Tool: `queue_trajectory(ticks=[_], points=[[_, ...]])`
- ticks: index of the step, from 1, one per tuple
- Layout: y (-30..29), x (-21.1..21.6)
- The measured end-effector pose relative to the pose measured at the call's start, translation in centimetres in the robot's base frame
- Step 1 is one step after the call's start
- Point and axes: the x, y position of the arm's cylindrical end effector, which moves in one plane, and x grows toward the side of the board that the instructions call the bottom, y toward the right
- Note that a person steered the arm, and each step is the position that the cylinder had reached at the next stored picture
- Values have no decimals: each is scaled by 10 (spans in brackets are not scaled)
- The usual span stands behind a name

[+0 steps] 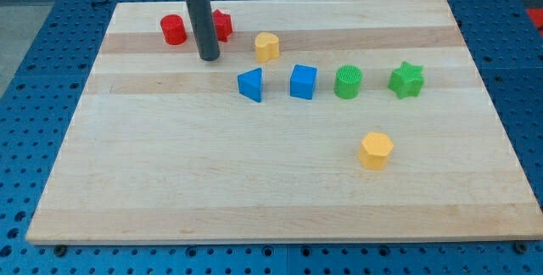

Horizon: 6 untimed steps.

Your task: Slide the yellow heart towards up

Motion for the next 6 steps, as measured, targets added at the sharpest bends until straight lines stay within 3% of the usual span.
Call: queue_trajectory(ticks=[4, 6], points=[[85, 18], [87, 4]])
